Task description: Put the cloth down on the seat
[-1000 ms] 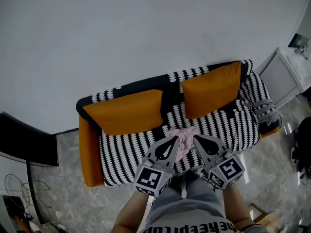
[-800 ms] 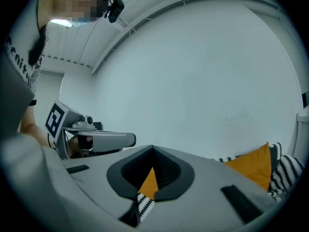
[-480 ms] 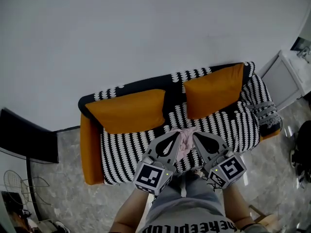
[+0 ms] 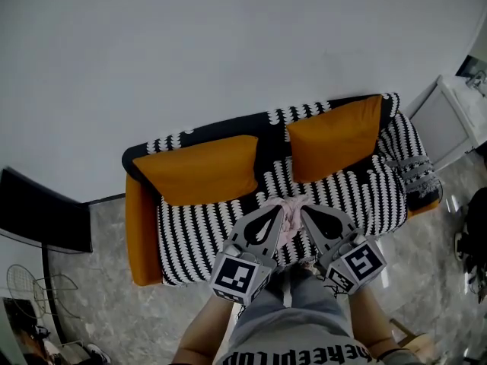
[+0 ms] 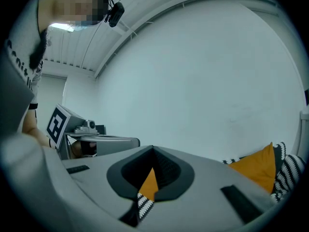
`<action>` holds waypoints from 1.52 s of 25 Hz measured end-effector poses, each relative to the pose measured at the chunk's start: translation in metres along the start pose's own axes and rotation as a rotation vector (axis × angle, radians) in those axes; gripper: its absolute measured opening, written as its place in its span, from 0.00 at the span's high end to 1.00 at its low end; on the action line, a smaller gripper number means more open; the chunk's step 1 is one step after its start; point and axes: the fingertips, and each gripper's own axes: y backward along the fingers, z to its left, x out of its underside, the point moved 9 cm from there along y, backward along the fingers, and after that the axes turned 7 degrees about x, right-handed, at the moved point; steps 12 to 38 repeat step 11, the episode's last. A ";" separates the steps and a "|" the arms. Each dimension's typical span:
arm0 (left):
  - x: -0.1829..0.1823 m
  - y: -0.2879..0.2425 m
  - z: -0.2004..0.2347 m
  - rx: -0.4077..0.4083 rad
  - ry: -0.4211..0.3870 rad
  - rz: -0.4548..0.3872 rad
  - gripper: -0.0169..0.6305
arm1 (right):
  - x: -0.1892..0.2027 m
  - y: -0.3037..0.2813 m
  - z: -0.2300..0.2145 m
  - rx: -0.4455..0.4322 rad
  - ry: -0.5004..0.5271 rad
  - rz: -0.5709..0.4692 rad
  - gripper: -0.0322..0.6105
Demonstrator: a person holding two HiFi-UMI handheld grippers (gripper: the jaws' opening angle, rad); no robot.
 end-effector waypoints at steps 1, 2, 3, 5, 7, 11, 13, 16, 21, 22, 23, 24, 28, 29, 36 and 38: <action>0.001 0.000 -0.001 0.000 0.000 0.001 0.93 | 0.000 0.001 0.000 -0.001 -0.002 -0.001 0.94; 0.001 0.001 -0.001 -0.001 -0.001 0.002 0.93 | 0.001 0.001 0.000 -0.001 -0.003 -0.002 0.94; 0.002 0.000 -0.001 -0.002 -0.002 0.003 0.93 | 0.001 0.001 0.000 -0.001 -0.003 -0.002 0.94; 0.003 0.000 -0.001 -0.010 0.001 0.001 0.93 | 0.002 0.001 0.000 -0.001 -0.003 -0.001 0.94; 0.003 0.001 -0.002 -0.015 -0.001 0.003 0.93 | 0.001 0.002 0.001 -0.001 -0.003 -0.001 0.94; 0.003 0.004 -0.006 -0.012 -0.012 0.005 0.93 | 0.002 0.006 0.004 -0.001 -0.003 -0.004 0.94; 0.003 0.004 -0.006 -0.012 -0.012 0.005 0.93 | 0.002 0.006 0.004 -0.001 -0.003 -0.004 0.94; 0.003 0.004 -0.006 -0.012 -0.012 0.005 0.93 | 0.002 0.006 0.004 -0.001 -0.003 -0.004 0.94; 0.003 0.004 -0.006 -0.012 -0.012 0.005 0.93 | 0.002 0.006 0.004 -0.001 -0.003 -0.004 0.94; 0.003 0.004 -0.006 -0.012 -0.012 0.005 0.93 | 0.002 0.006 0.004 -0.001 -0.003 -0.004 0.94; 0.003 0.004 -0.006 -0.012 -0.012 0.005 0.93 | 0.002 0.006 0.004 -0.001 -0.003 -0.004 0.94; 0.003 0.004 -0.006 -0.012 -0.012 0.005 0.93 | 0.002 0.006 0.004 -0.001 -0.003 -0.004 0.94; 0.003 0.004 -0.006 -0.012 -0.012 0.005 0.93 | 0.002 0.006 0.004 -0.001 -0.003 -0.004 0.94; 0.003 0.004 -0.006 -0.012 -0.012 0.005 0.93 | 0.002 0.006 0.004 -0.001 -0.003 -0.004 0.94; 0.003 0.004 -0.006 -0.012 -0.012 0.005 0.93 | 0.002 0.006 0.004 -0.001 -0.003 -0.004 0.94; 0.003 0.004 -0.006 -0.012 -0.012 0.005 0.93 | 0.002 0.006 0.004 -0.001 -0.003 -0.004 0.94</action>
